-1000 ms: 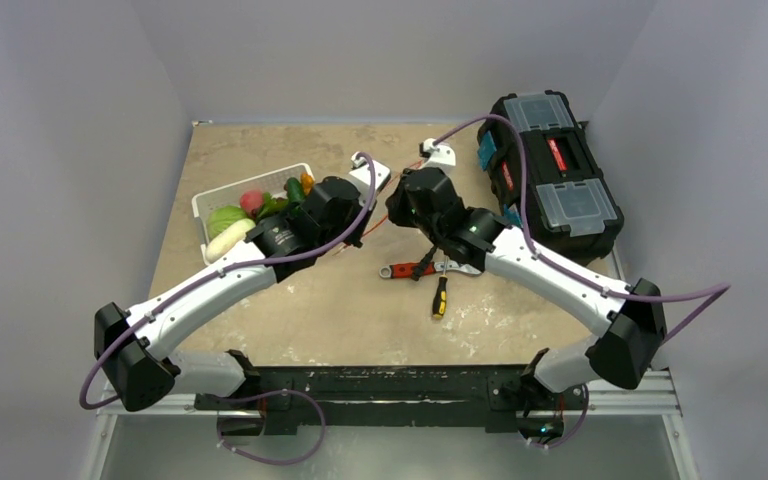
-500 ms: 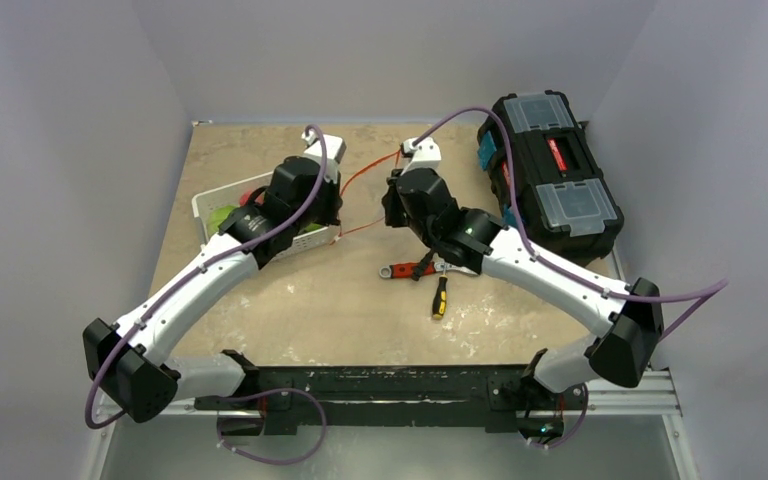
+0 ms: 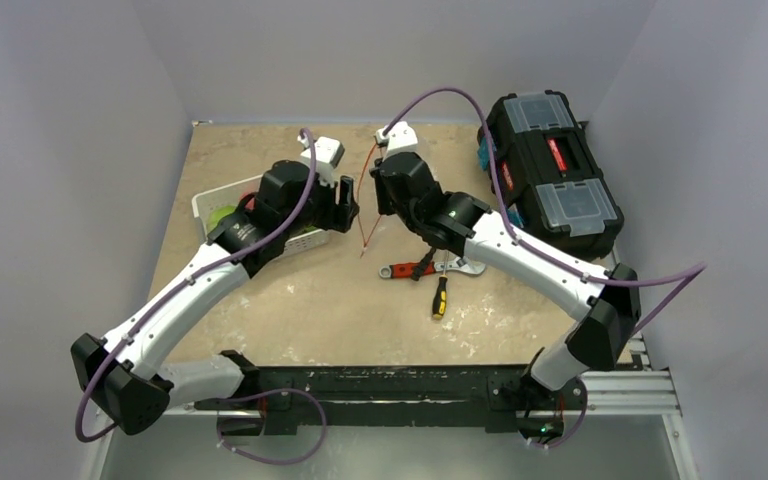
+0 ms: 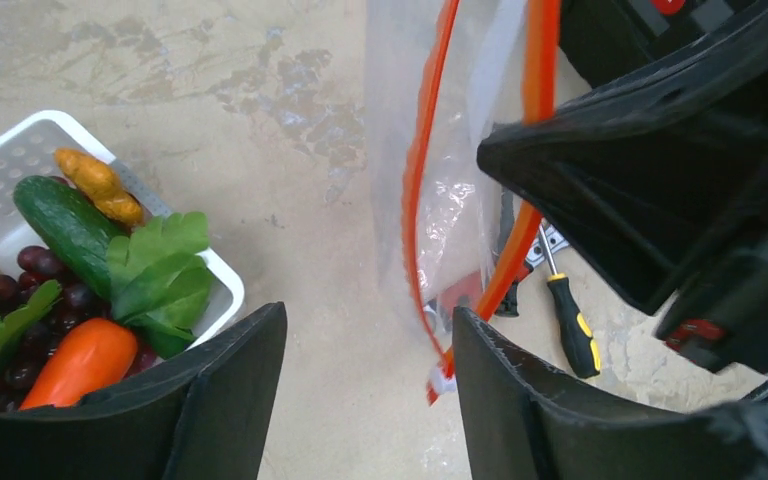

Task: Place the food in the zip-top bag and seal the zipper
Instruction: Open the zipper of the food storage bag at the center of the board, then pick up the fake vegetable from the bin.

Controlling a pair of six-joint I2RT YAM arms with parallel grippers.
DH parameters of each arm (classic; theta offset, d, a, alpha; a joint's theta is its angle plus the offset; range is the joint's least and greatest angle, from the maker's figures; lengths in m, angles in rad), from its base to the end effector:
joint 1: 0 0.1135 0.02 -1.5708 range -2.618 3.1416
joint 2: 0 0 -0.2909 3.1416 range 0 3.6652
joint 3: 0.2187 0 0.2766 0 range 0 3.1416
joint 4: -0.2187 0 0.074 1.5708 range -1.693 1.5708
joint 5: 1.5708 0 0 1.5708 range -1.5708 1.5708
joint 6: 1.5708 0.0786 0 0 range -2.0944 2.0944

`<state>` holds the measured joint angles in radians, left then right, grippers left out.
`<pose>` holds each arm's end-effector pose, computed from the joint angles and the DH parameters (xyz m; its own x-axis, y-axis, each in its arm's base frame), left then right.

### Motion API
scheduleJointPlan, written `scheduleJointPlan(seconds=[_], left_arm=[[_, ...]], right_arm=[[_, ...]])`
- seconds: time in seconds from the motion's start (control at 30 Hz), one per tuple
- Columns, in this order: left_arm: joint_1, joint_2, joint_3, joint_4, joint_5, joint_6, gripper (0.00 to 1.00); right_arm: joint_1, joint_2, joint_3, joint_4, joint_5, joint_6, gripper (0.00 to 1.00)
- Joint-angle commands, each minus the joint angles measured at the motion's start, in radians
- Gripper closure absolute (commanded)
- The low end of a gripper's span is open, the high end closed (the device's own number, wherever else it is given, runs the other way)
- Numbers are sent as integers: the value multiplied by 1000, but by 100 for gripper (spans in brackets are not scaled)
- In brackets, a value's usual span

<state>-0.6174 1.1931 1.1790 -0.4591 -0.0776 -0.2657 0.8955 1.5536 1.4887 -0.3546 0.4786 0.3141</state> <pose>0.2638 -0.1798 0.3707 -0.4953 0.0306 -0.8682 0.4051 0.8922 -0.1996 0.2906 0.3049 0.3882 -0.3750 -0.0295 -0.9266 -0.3302 0.9382 0.1038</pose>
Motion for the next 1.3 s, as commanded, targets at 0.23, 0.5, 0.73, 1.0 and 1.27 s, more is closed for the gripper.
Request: scheduleJointPlan(seconds=[0.23, 0.5, 0.73, 1.0, 1.27], left_arm=[[1, -150, -60, 93, -239, 76, 1], [1, -258, -128, 167, -336, 137, 1], [3, -258, -119, 152, -356, 148, 1], [4, -269, -118, 156, -378, 166, 1], [5, -245, -132, 171, -430, 200, 1]], right_arm=[[-3, 96, 83, -47, 18, -94, 100], [-3, 105, 130, -95, 79, -124, 100], [-3, 10, 113, -108, 228, -184, 100], [23, 47, 173, -172, 424, -266, 100], [47, 277, 192, -95, 137, -199, 100]])
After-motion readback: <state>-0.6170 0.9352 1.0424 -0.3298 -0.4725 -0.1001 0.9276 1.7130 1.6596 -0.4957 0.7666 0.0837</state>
